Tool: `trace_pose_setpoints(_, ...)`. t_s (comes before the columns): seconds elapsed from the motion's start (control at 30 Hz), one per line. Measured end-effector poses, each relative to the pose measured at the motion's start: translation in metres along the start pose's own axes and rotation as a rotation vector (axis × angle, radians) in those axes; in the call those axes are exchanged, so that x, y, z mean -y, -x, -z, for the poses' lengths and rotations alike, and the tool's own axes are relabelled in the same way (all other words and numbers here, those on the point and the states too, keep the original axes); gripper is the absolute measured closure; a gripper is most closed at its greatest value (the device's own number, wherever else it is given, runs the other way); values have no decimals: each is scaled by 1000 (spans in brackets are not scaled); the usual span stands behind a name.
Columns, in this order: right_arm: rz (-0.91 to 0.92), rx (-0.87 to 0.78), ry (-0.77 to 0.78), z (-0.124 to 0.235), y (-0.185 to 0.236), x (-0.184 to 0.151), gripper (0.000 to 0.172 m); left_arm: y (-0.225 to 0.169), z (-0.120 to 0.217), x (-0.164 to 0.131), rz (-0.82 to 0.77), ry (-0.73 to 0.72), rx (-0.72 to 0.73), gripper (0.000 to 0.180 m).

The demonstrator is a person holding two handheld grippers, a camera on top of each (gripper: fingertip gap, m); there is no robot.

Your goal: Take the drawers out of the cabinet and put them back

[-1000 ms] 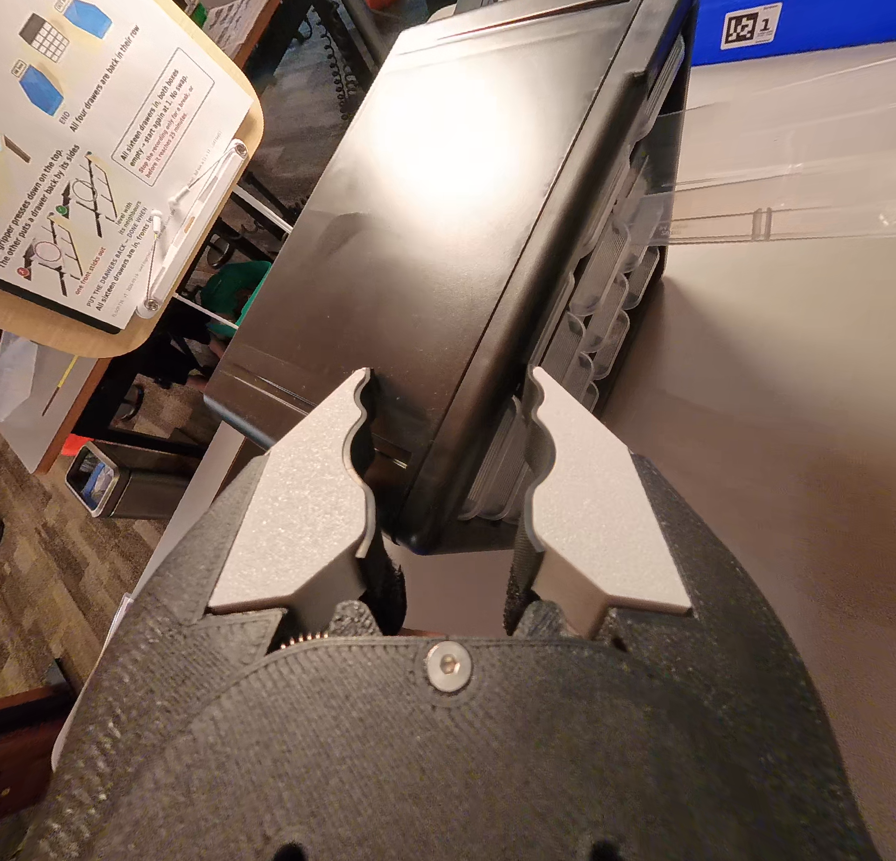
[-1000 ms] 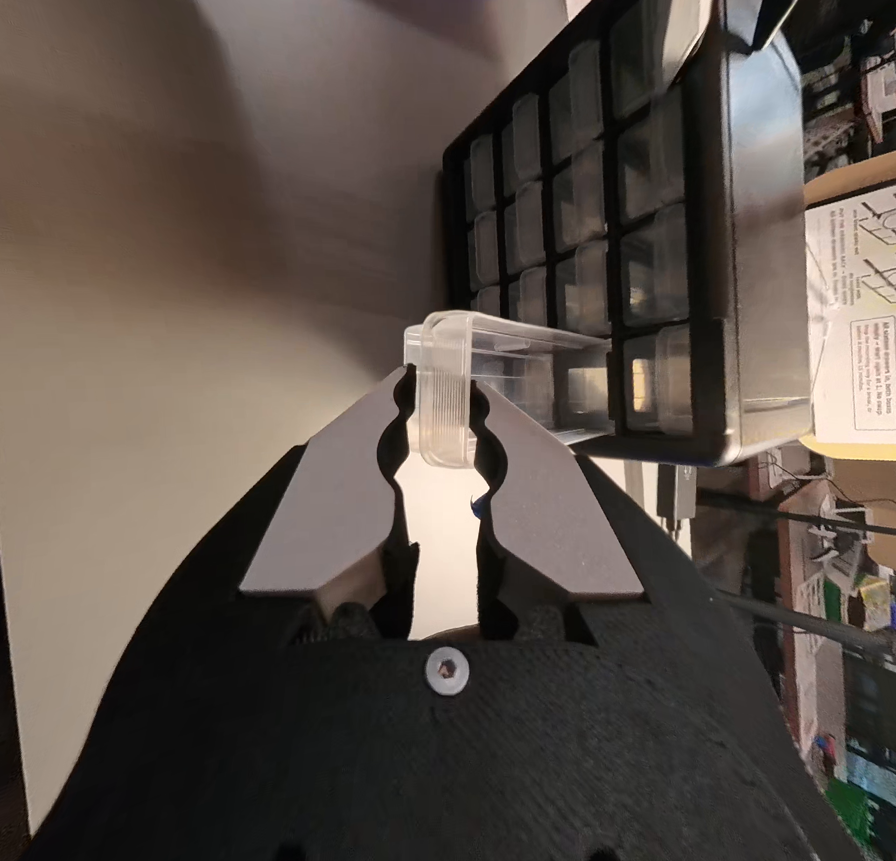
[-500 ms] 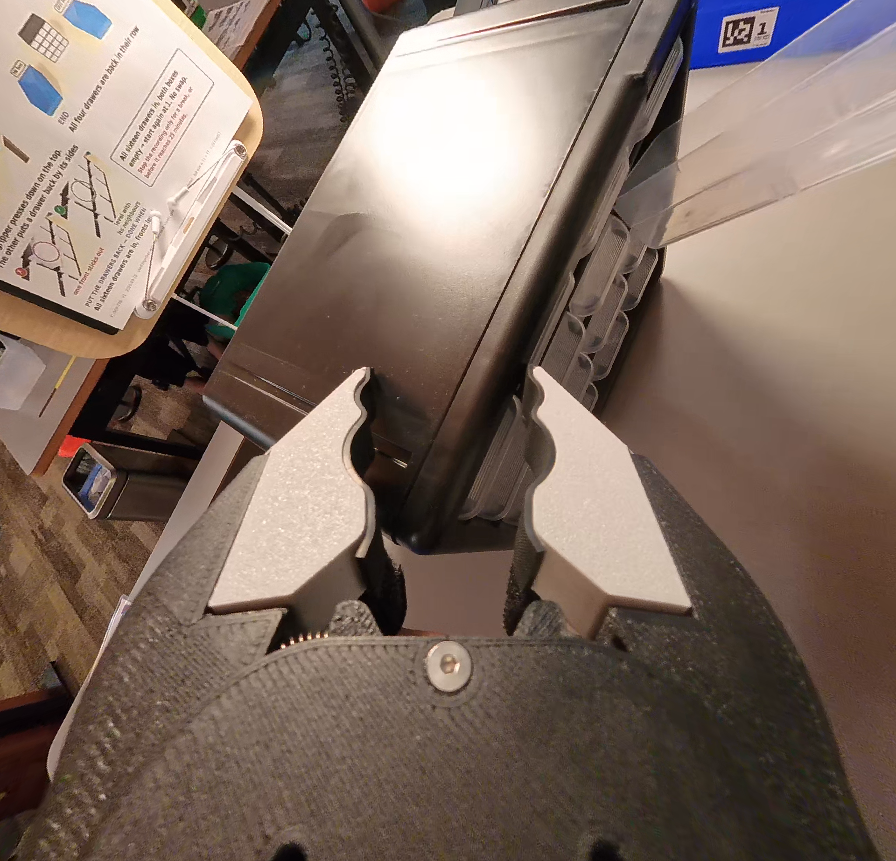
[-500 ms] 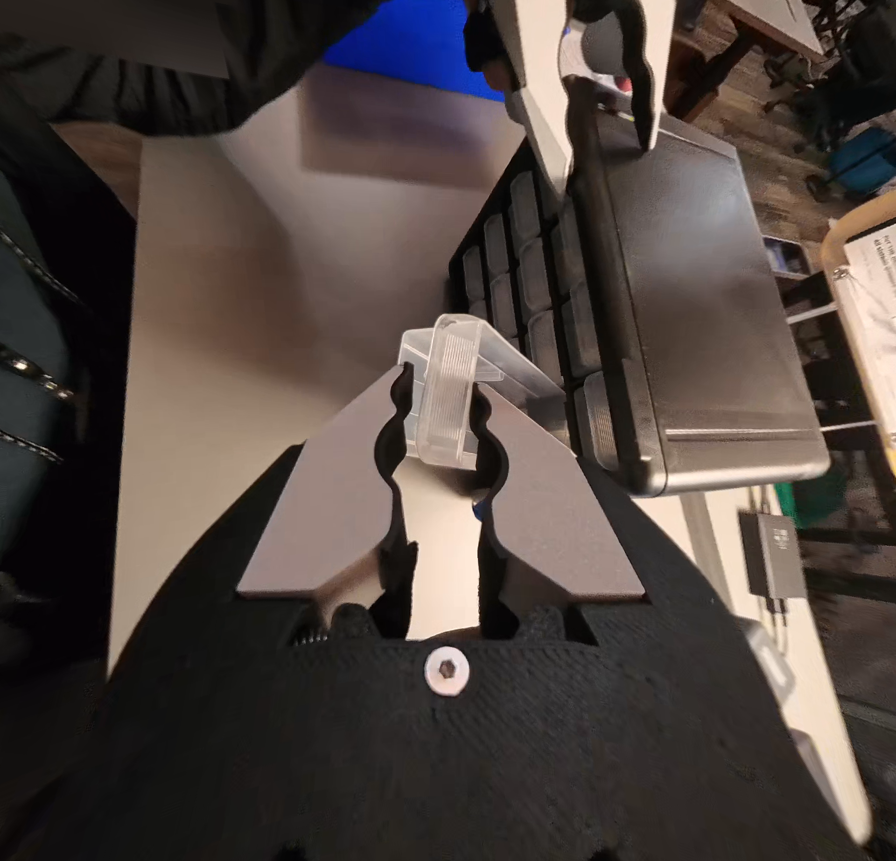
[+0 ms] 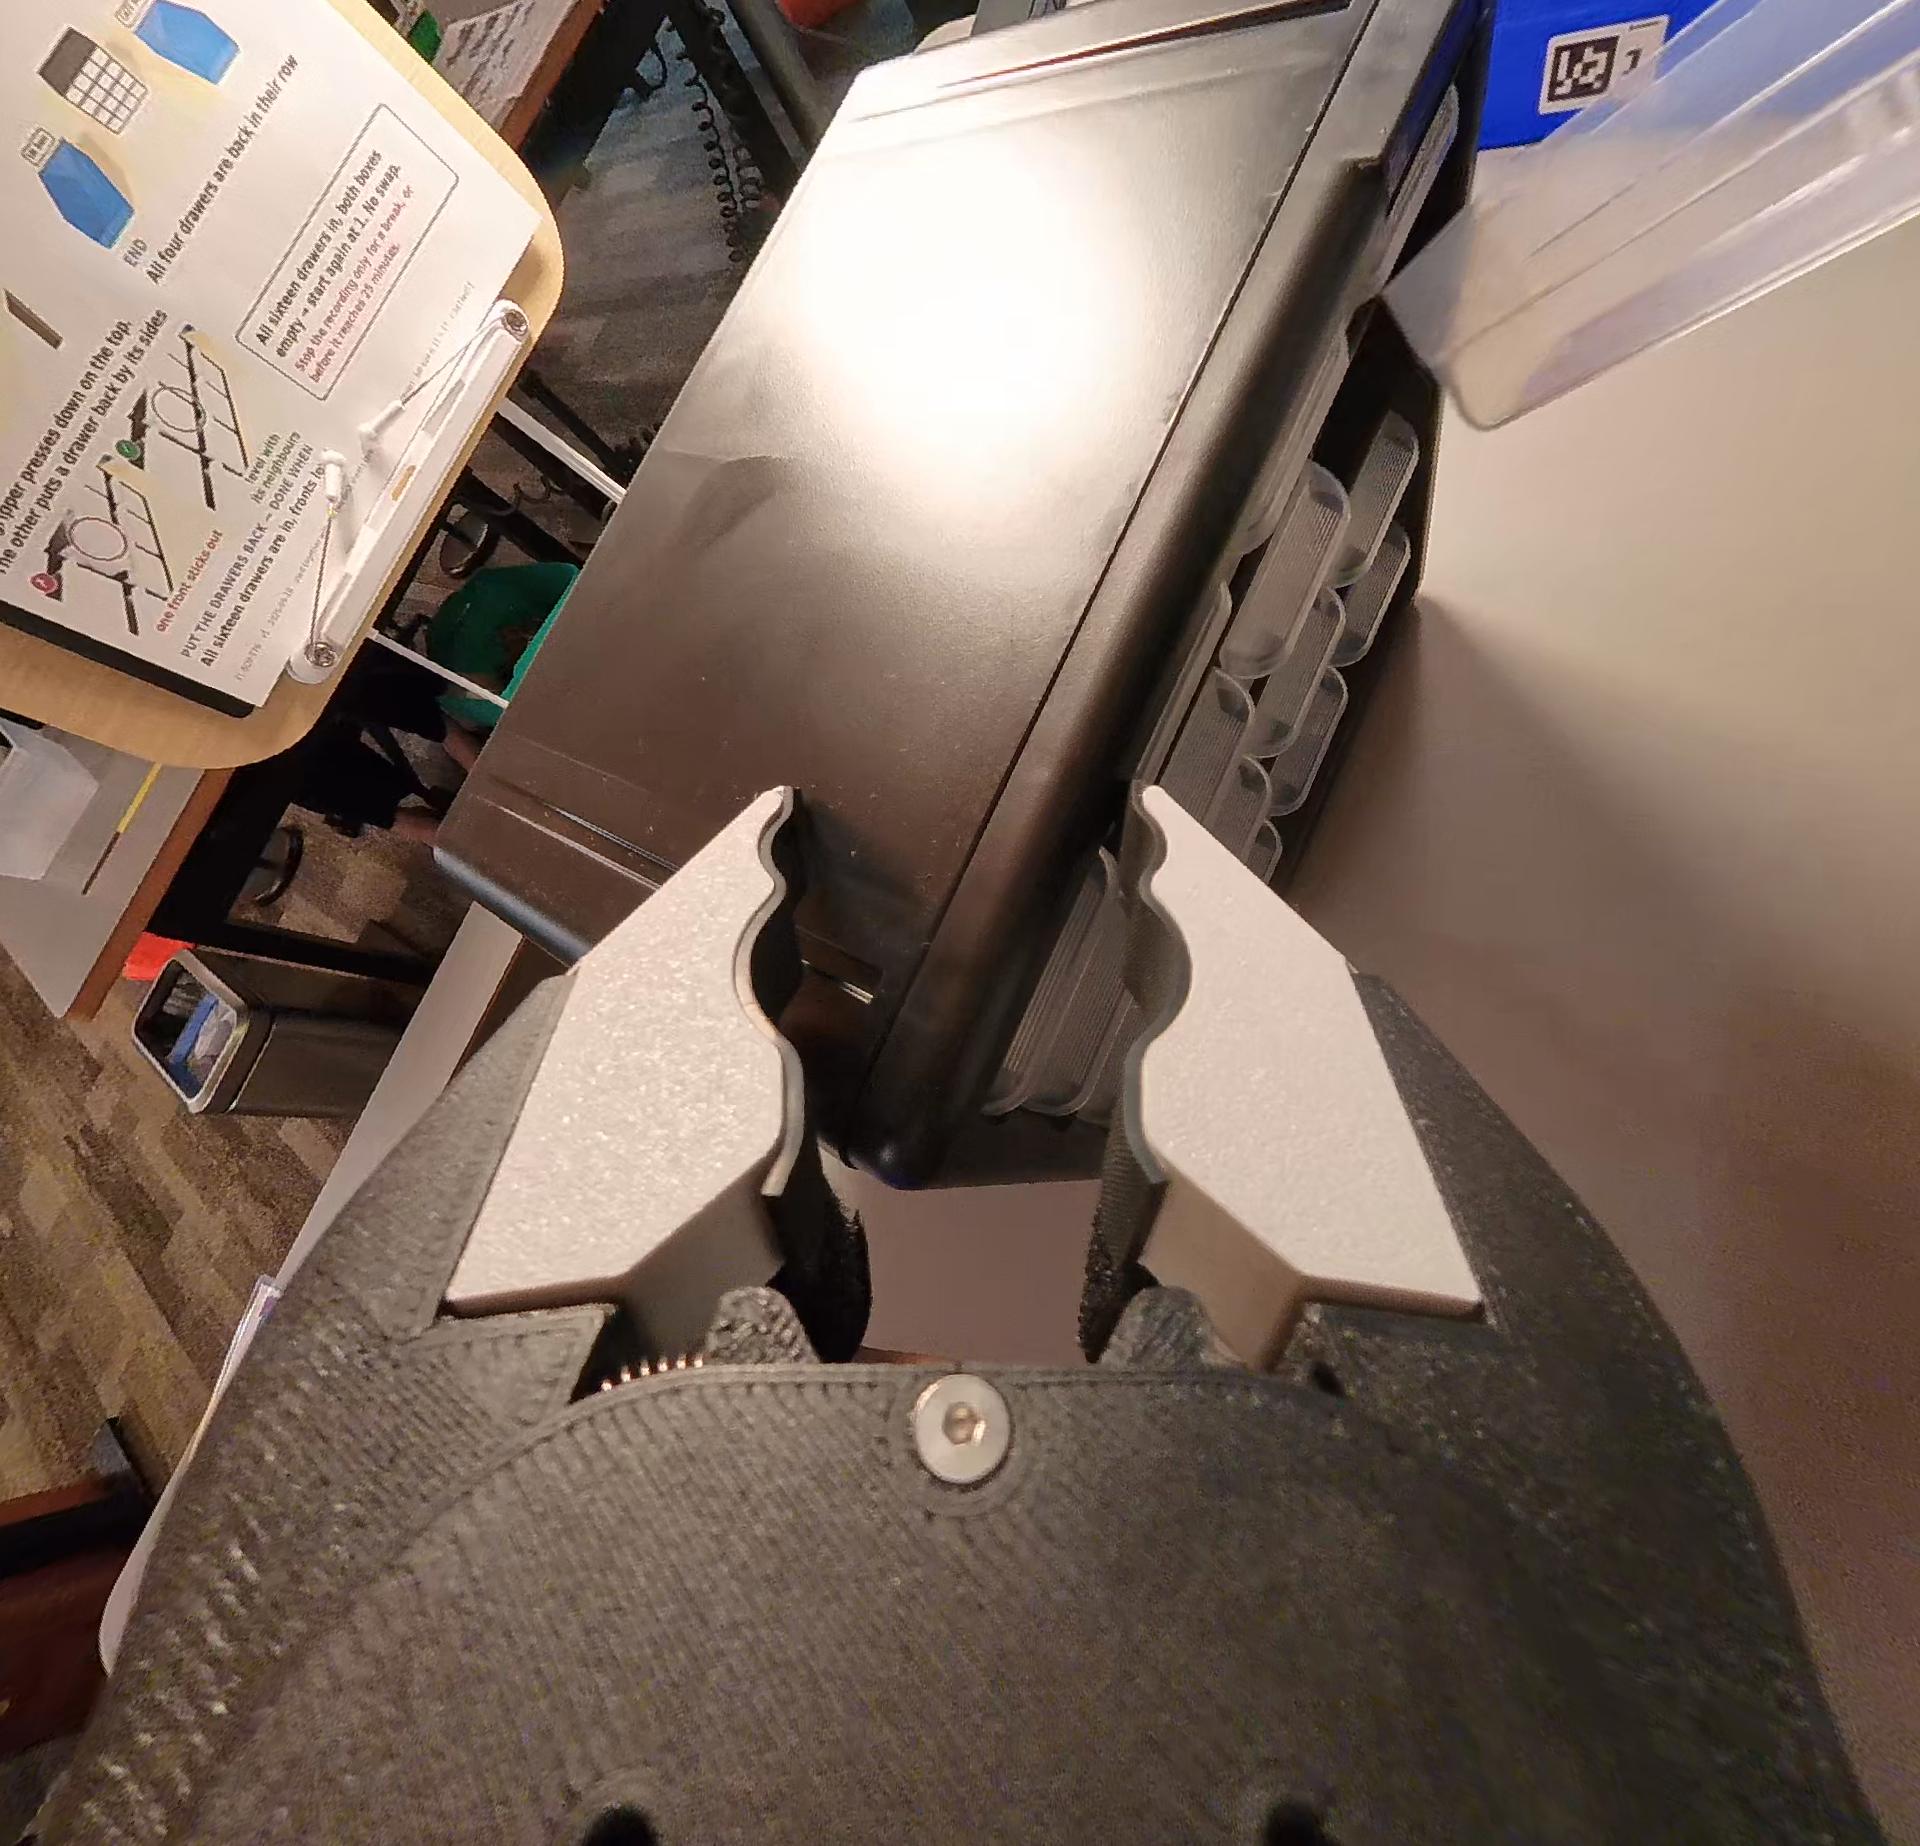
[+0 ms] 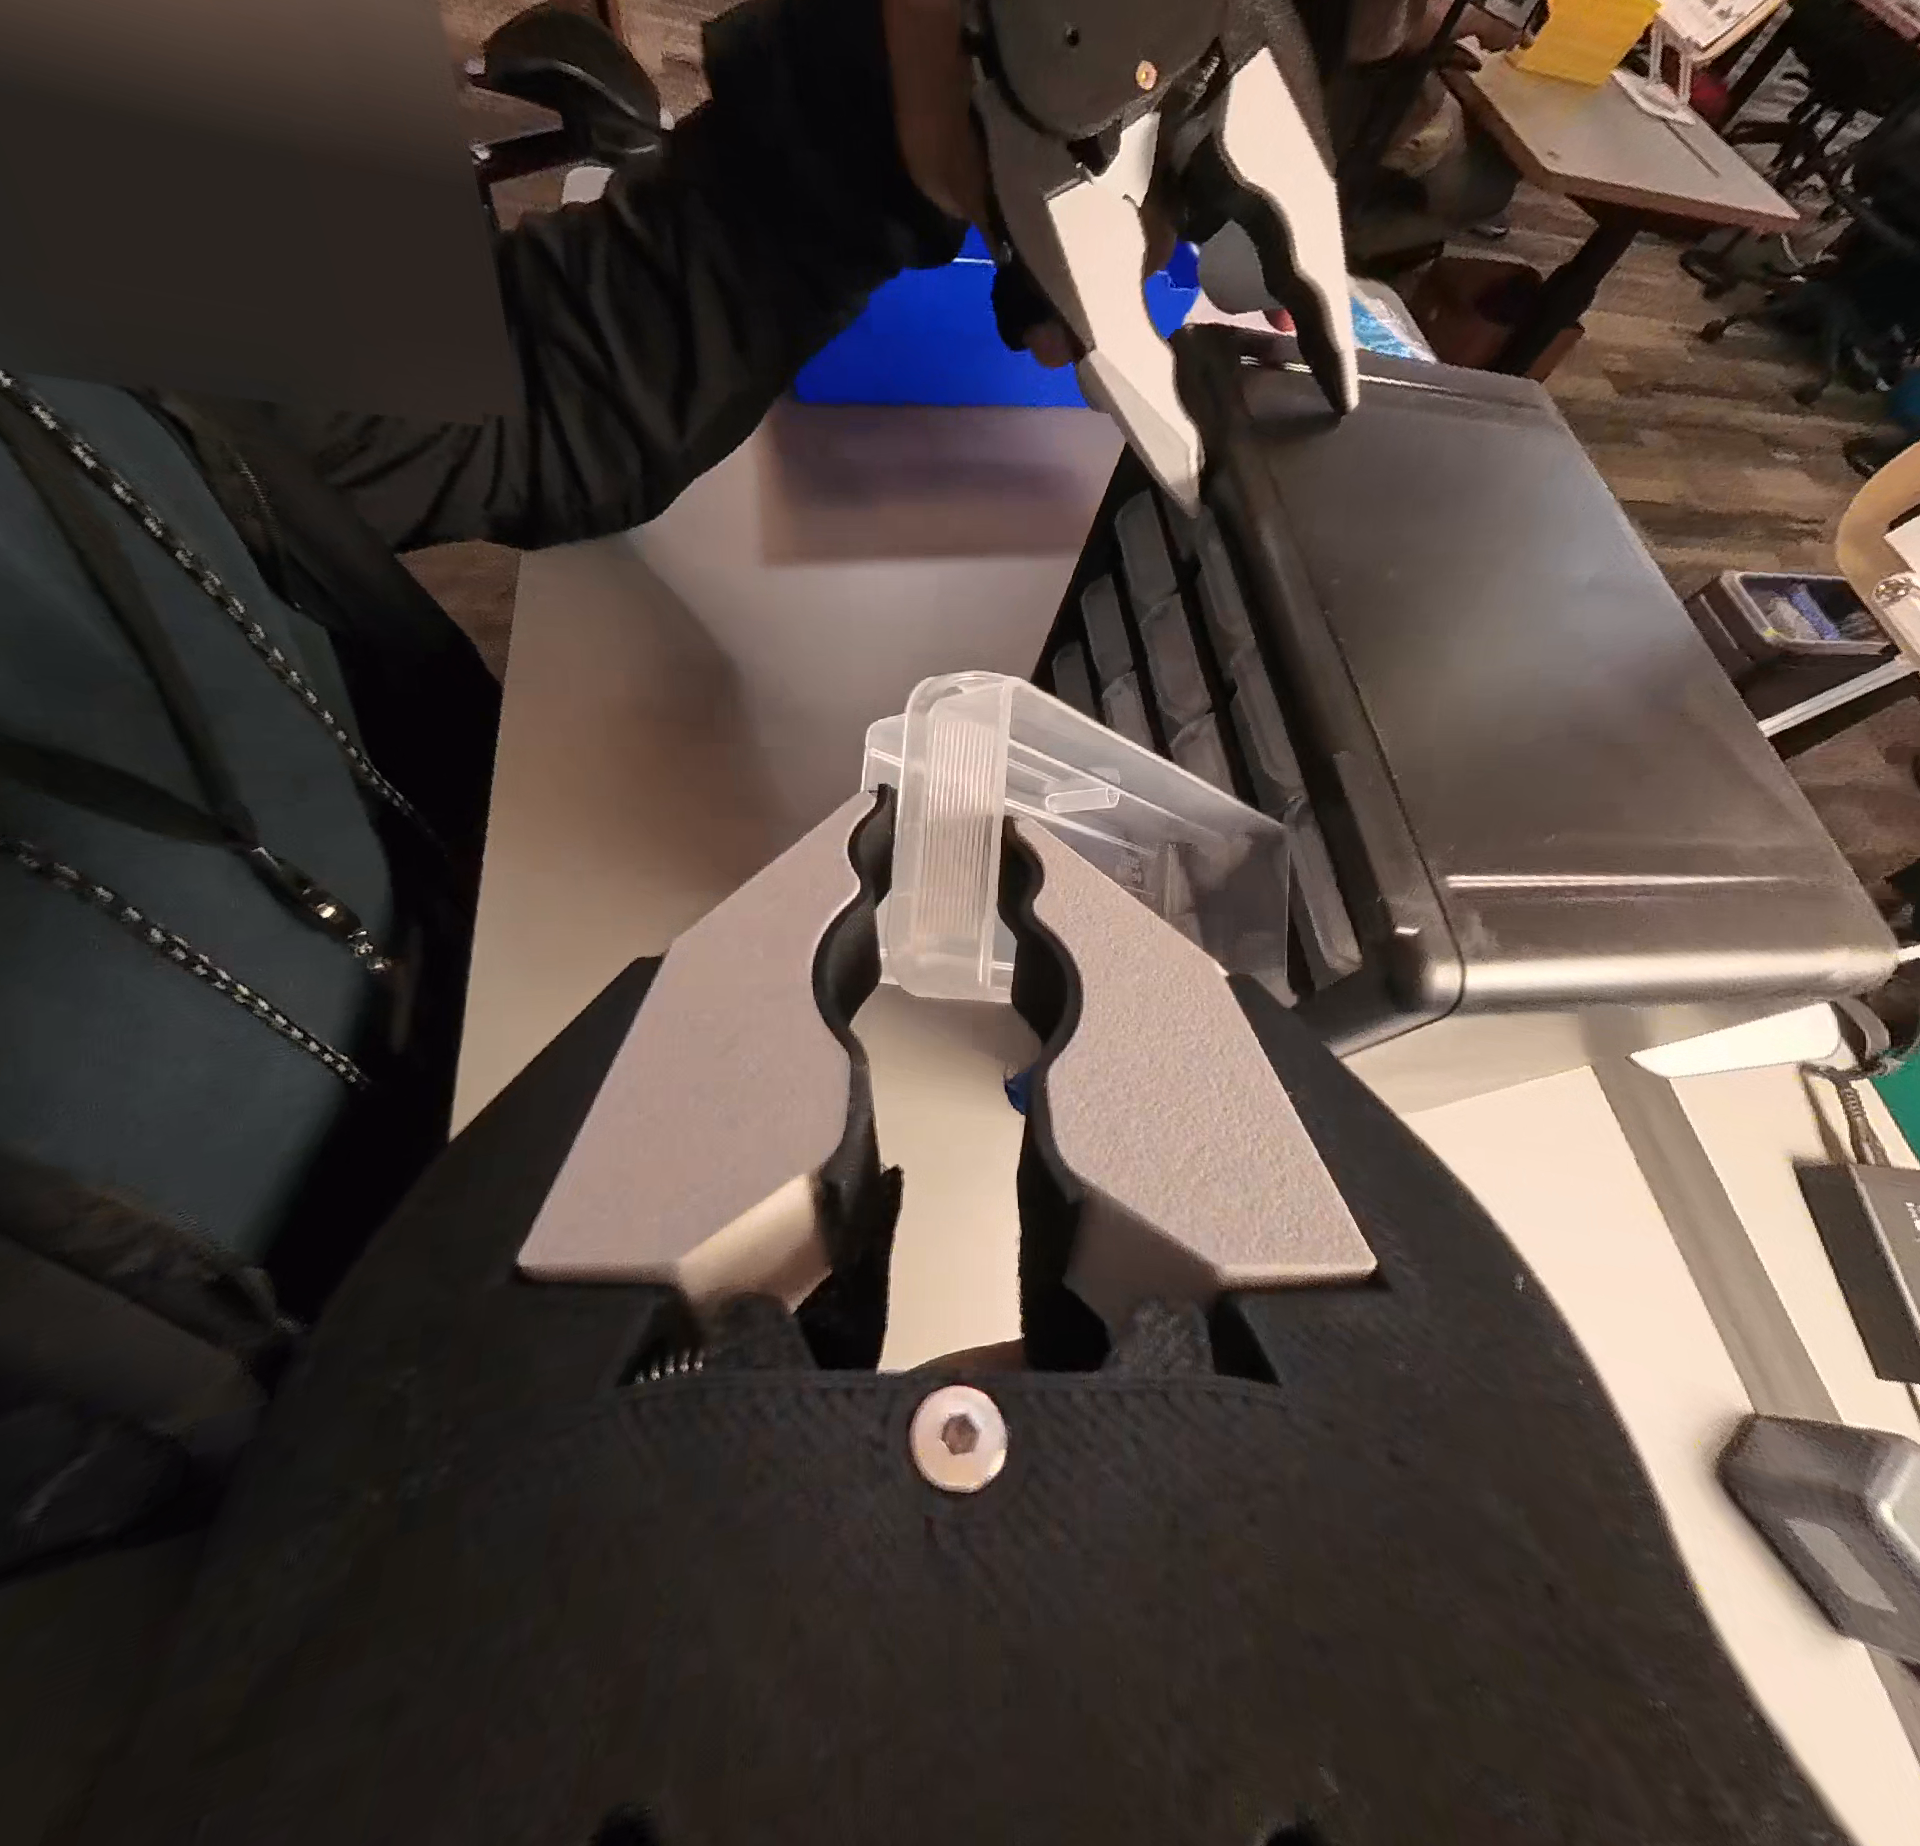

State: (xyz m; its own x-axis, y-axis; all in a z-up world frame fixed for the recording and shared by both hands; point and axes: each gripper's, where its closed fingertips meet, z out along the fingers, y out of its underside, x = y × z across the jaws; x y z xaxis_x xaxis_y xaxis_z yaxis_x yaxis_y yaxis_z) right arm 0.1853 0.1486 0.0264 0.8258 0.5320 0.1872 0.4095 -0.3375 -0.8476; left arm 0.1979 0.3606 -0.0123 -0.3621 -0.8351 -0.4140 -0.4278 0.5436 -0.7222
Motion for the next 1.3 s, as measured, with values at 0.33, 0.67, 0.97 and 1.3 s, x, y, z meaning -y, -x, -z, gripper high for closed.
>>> trace_pose_setpoints(0.33,-95,-283,36,85,3,-36,152,0,0,0,0,-1,0,120)
trace_pose_setpoints(0.67,-482,-971,557,191,-148,-222,151,0,0,0,-1,2,3,120)
trace_pose_setpoints(0.97,-620,-956,716,140,-193,-344,150,0,-1,0,0,-6,-3,118)
trace_pose_setpoints(1.3,-717,-952,542,132,-193,-340,129,0,0,0,-1,-6,-4,120)
